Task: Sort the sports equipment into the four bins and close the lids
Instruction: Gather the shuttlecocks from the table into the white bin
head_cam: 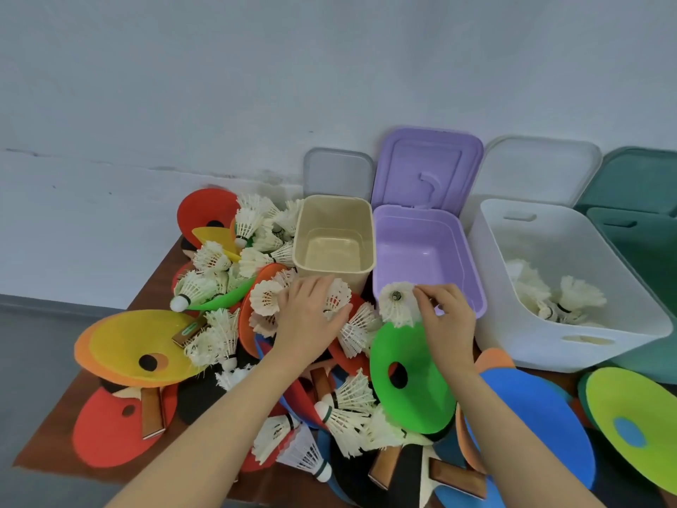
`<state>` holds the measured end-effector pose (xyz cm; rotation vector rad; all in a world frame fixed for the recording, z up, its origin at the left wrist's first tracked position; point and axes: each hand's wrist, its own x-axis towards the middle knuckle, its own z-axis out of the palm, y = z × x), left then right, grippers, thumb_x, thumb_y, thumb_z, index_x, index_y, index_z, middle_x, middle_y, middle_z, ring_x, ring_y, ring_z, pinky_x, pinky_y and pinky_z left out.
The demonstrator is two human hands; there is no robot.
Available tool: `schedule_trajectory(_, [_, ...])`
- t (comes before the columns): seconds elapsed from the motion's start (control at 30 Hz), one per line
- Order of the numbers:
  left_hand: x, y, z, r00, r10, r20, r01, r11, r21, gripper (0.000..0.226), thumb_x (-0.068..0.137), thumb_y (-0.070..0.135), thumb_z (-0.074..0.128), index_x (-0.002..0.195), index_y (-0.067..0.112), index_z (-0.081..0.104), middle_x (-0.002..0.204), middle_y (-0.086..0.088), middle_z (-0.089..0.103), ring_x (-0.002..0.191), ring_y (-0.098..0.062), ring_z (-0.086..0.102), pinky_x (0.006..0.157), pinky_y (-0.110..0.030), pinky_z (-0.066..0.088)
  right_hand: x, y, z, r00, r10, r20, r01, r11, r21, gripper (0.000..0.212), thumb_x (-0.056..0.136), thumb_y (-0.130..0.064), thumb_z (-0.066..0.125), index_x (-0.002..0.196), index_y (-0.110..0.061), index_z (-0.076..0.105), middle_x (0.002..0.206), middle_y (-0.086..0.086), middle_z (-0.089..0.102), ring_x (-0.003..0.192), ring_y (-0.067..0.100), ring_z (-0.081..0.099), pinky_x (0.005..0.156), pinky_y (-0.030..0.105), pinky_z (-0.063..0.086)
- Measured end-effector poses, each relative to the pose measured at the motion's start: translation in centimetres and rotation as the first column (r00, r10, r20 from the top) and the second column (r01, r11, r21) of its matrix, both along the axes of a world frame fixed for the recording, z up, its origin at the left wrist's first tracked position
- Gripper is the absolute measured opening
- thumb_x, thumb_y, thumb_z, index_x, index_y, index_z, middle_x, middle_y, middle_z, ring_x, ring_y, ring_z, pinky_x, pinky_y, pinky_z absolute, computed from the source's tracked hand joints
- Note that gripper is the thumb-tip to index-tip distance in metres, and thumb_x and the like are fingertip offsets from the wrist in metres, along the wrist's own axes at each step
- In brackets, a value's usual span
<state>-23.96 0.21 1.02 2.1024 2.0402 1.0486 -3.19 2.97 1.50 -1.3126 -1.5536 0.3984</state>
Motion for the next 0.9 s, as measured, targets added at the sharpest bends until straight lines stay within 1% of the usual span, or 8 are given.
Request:
schedule_trajectory(0.17, [4.5, 2.8, 2.8, 0.997, -0.07, -0.008, 0.071, 0.996, 0.059, 0.061, 0.08, 0.053, 0.042, 0.126, 0.015, 0.054, 0.119, -0.002, 0.057, 0.111, -0.02, 0.045, 0.085, -0.021, 0.015, 5.0, 1.9, 2.8, 0.999, -0.031, -0.038, 0.032, 0.999, 0.027, 0.008, 0.085, -0.007, 0.065, 0.087, -0.012, 0.07, 0.079, -0.002, 0.057, 0.073, 0.002, 0.054, 0.065, 0.009, 0.039])
schedule_trajectory(0.37, [13.1, 7.3, 5.5, 0.988, -0.155, -0.003, 0.153, 0.975, 0.16, 0.053, 0.078, 0.047, 0.05, 0.12, 0.015, 0.058, 0.111, -0.002, 0.061, 0.1, -0.018, 0.045, 0.08, -0.026, 0.024, 13.4, 4.7, 5.5, 0.991, -0.132, -0.014, 0.133, 0.988, 0.08, 0.008, 0.086, -0.007, 0.063, 0.088, -0.01, 0.07, 0.08, -0.002, 0.058, 0.073, 0.004, 0.055, 0.067, 0.008, 0.039])
schedule_trajectory(0.5, [20.0, 10.7, 6.4, 0.972, -0.236, 0.004, 0.231, 0.955, 0.185, 0.055, 0.081, 0.048, 0.046, 0.122, 0.013, 0.058, 0.118, -0.004, 0.061, 0.105, -0.019, 0.044, 0.084, -0.028, 0.028, 19.5, 6.6, 6.6, 0.971, -0.237, 0.039, 0.233, 0.968, 0.094, 0.007, 0.087, -0.008, 0.062, 0.087, -0.009, 0.07, 0.077, -0.004, 0.054, 0.07, 0.009, 0.053, 0.066, 0.011, 0.039])
schedule_trajectory(0.6, [24.9, 12.6, 6.4, 0.949, -0.316, 0.016, 0.313, 0.944, 0.105, 0.056, 0.086, 0.047, 0.044, 0.134, 0.018, 0.047, 0.136, -0.002, 0.049, 0.121, -0.022, 0.041, 0.091, -0.034, 0.027, 23.3, 7.9, 6.5, 0.946, -0.309, 0.097, 0.306, 0.951, 0.041, 0.011, 0.09, -0.012, 0.059, 0.09, -0.008, 0.069, 0.079, -0.005, 0.052, 0.069, 0.005, 0.05, 0.063, 0.01, 0.036])
schedule_trajectory(0.73, [29.1, 15.8, 5.4, 0.921, -0.386, -0.058, 0.379, 0.92, -0.103, 0.059, 0.093, 0.034, 0.052, 0.145, 0.023, 0.026, 0.154, 0.0, 0.02, 0.139, -0.02, 0.018, 0.108, -0.033, 0.016, 26.6, 9.6, 5.2, 0.911, -0.349, 0.22, 0.377, 0.921, -0.1, 0.017, 0.094, -0.019, 0.053, 0.096, -0.01, 0.067, 0.092, -0.003, 0.055, 0.069, 0.009, 0.049, 0.054, 0.013, 0.033])
schedule_trajectory(0.77, [29.7, 16.5, 5.1, 0.917, -0.384, -0.109, 0.367, 0.918, -0.15, 0.062, 0.092, 0.033, 0.052, 0.146, 0.023, 0.023, 0.155, 0.0, 0.014, 0.141, -0.021, 0.014, 0.11, -0.035, 0.015, 27.1, 10.2, 4.8, 0.907, -0.334, 0.256, 0.377, 0.915, -0.141, 0.019, 0.095, -0.02, 0.051, 0.102, -0.011, 0.066, 0.101, 0.0, 0.058, 0.075, 0.013, 0.052, 0.057, 0.02, 0.037])
schedule_trajectory(0.83, [30.2, 17.7, 4.6, 0.908, -0.371, -0.194, 0.321, 0.915, -0.245, 0.067, 0.091, 0.033, 0.054, 0.147, 0.023, 0.017, 0.157, -0.003, 0.006, 0.142, -0.025, 0.009, 0.112, -0.038, 0.014, 27.7, 11.1, 4.0, 0.915, -0.267, 0.303, 0.342, 0.91, -0.232, 0.028, 0.095, -0.024, 0.051, 0.119, -0.012, 0.06, 0.12, 0.004, 0.056, 0.093, 0.02, 0.057, 0.072, 0.029, 0.045])
schedule_trajectory(0.9, [30.2, 18.2, 4.2, 0.909, -0.354, -0.218, 0.286, 0.913, -0.29, 0.066, 0.093, 0.034, 0.051, 0.148, 0.02, 0.016, 0.157, -0.005, 0.006, 0.142, -0.025, 0.01, 0.112, -0.039, 0.015, 27.9, 11.7, 3.4, 0.921, -0.189, 0.342, 0.291, 0.915, -0.278, 0.038, 0.093, -0.025, 0.053, 0.129, -0.011, 0.053, 0.129, 0.006, 0.052, 0.11, 0.022, 0.054, 0.086, 0.032, 0.043])
